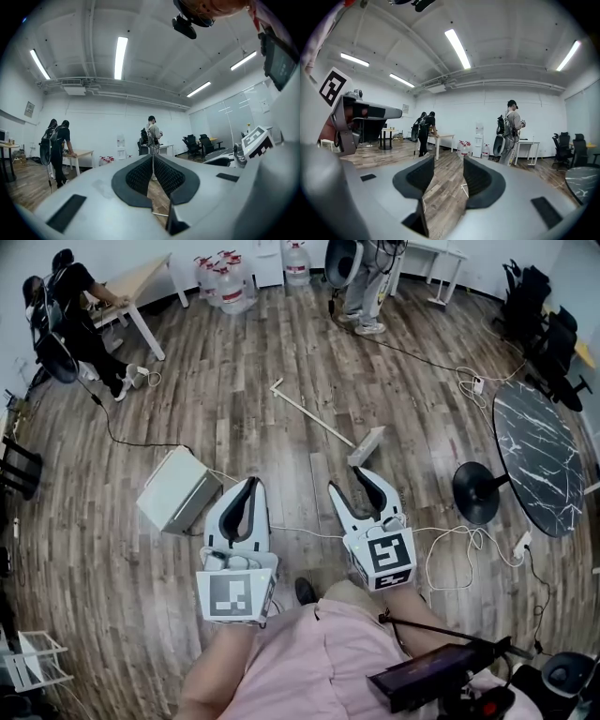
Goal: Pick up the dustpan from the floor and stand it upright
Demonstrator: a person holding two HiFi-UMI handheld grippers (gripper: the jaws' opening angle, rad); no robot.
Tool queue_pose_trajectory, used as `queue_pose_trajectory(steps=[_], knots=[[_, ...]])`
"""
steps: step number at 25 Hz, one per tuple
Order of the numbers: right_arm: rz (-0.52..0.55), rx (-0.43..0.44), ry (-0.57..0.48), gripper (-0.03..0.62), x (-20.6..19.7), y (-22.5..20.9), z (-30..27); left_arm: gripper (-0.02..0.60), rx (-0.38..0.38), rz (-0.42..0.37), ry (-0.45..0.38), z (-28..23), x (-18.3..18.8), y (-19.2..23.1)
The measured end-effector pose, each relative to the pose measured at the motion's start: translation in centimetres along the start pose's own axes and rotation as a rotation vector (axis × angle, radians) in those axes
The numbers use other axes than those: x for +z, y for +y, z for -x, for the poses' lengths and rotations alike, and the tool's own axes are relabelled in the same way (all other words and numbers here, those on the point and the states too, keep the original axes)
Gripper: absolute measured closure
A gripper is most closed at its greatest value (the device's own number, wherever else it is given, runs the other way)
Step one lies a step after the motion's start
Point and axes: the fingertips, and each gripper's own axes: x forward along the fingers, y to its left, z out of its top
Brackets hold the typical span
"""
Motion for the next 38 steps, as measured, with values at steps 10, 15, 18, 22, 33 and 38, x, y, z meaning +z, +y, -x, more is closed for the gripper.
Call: queue_pose_trajectory(steps=[10, 15, 18, 22, 33, 38], knots=[[0.003, -0.033, 0.025, 0.364, -0.6, -1.3, -2.4, 0.561, -0.015, 0.017, 0.014, -2.3, -1.5, 1.9], [-0.009, -0.042, 0.03, 0.364, -1.0, -3.9, -5.9, 0.561, -0.001, 0.022, 0.042, -5.9, -2.8, 3.3], [-0.028, -0.036, 0.041, 0.365, -1.6, -5.8, -9.0, 0.561, 0.011, 0.025, 0.072, -9.0, -4.1, 4.7], [-0.043, -0.033, 0.054, 0.365, -2.3, -10.0, -13.7, 0.561, 0.018, -0.004, 0.104, -14.7, -5.1, 5.7], [-0.027, 0.045, 0.048, 0.37, -0.1, -18.6, -26.4, 0.561, 0.068, -0.01, 0.109, -28.4, -4.4, 8.8], [-0.016, 0.056, 0.042, 0.379, 0.9, -21.1, -29.8, 0.561, 0.074, -0.021, 0.091, -32.3, -3.7, 9.5]])
